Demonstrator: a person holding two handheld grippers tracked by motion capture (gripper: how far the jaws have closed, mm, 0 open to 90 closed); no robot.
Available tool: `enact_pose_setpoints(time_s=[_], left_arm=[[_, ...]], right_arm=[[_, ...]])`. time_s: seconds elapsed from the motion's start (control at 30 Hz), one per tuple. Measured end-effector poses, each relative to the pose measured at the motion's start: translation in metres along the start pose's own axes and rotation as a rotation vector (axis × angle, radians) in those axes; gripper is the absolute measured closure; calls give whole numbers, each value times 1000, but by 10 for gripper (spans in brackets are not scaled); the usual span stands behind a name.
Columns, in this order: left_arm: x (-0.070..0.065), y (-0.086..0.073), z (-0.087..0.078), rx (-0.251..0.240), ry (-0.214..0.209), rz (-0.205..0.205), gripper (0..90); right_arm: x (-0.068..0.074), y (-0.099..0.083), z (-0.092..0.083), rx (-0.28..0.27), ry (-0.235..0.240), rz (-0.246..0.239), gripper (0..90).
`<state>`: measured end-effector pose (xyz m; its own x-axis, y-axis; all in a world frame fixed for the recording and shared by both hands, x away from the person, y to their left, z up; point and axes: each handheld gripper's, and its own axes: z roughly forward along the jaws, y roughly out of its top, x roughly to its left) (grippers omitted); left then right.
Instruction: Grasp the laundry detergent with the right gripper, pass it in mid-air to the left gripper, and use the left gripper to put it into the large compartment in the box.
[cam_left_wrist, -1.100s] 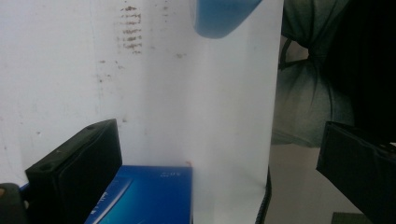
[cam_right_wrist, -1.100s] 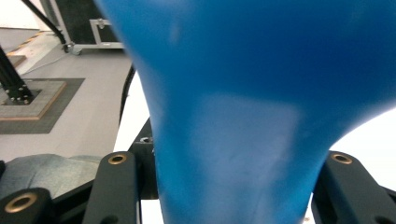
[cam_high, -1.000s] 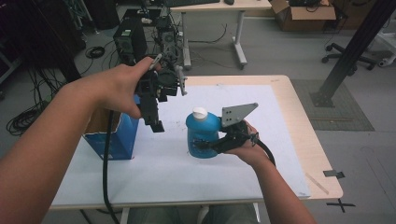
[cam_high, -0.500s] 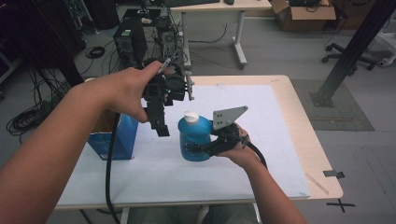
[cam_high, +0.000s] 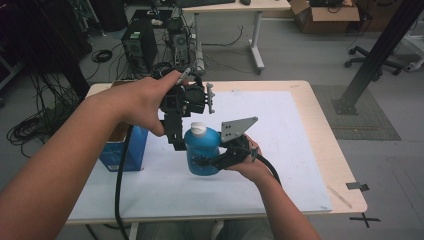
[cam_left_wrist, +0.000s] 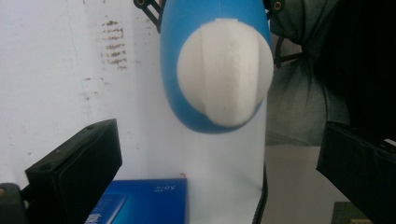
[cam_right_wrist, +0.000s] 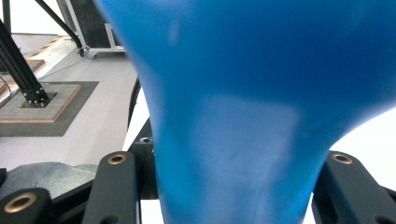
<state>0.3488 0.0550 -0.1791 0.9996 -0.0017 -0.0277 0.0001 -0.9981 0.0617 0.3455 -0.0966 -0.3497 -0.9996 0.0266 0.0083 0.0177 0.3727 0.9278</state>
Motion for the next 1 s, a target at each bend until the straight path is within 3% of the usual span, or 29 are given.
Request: enact_pose_setpoints(time_s=[0.33, 1.0], left_arm=[[-4, 8, 6, 17, 13, 16, 1], [-8, 14, 20, 21, 29, 5, 1]], right_arm=[[1, 4, 9, -9, 9, -5, 464], [4, 9, 17, -14, 16, -12, 464]])
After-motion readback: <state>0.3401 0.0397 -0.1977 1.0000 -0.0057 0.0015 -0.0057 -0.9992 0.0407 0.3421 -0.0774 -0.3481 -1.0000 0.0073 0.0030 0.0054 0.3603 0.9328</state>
